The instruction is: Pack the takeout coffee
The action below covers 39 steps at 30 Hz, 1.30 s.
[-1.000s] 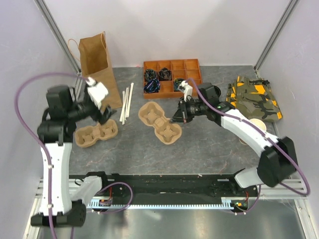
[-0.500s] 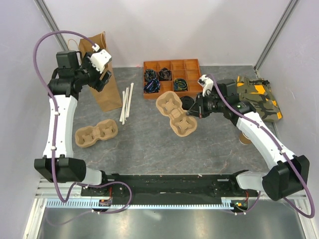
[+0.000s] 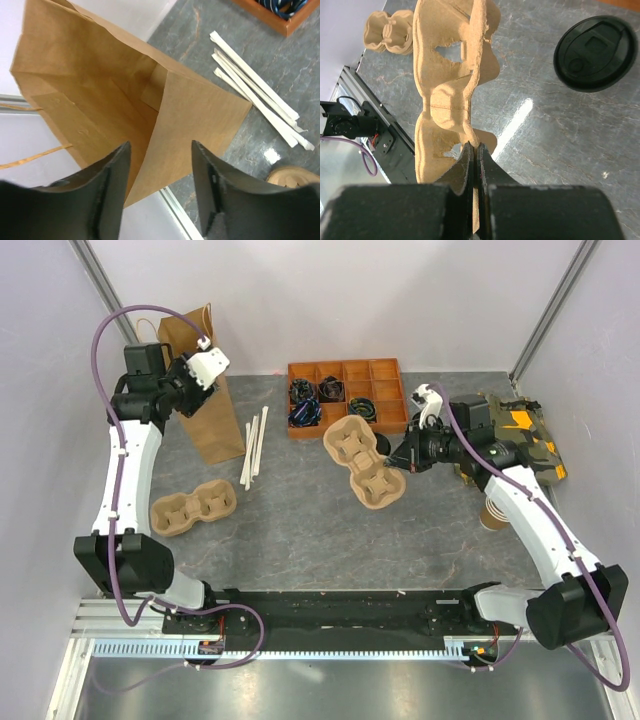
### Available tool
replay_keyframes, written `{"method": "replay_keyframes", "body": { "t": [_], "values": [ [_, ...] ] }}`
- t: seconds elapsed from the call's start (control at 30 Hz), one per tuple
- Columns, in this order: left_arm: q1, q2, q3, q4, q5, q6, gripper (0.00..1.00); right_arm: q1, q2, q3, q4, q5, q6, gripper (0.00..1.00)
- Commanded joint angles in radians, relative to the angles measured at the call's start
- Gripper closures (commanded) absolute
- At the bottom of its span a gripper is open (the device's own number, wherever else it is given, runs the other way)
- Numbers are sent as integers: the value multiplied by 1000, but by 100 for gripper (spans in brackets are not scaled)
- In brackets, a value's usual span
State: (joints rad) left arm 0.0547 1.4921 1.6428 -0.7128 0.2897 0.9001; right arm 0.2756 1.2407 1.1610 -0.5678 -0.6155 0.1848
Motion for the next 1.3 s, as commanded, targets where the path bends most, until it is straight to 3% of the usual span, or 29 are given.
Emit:
{"method": "replay_keyframes", "body": {
  "t": [0.0,0.13,0.17,0.3,0.5,0.63,0.87,1.0,1.1,1.17,1.27],
  "values": [
    [4,5,11,-27,-17,82,48,-27,-21,94,-9,-9,-22,100],
    [4,19,23,-40,-18,89,60,-62,-14,132,-17,-15,-15,100],
    [5,23,38,-34,-14,68,72,-72,-14,141,-17,-15,-10,100],
    [13,17,92,42,19,-16,97,-111,-29,146,-17,-12,24,100],
    [13,10,213,85,37,-70,98,-150,-89,118,-24,25,38,100],
    [-3,-36,267,76,63,-69,98,-154,-107,95,-116,58,-1,100],
    [-98,-165,232,50,74,-56,98,-154,-98,59,-363,114,-335,100],
    [-108,-216,239,50,133,-104,98,-154,-127,-13,-347,154,-271,100],
    [-124,-256,229,42,175,-132,98,-154,-187,-102,-269,227,-135,100],
    [-133,-277,209,35,203,-141,98,-157,-193,-86,-271,334,-105,100],
    [-160,-319,170,29,227,-147,98,-157,-216,-92,-259,358,-55,100]
  ]
}}
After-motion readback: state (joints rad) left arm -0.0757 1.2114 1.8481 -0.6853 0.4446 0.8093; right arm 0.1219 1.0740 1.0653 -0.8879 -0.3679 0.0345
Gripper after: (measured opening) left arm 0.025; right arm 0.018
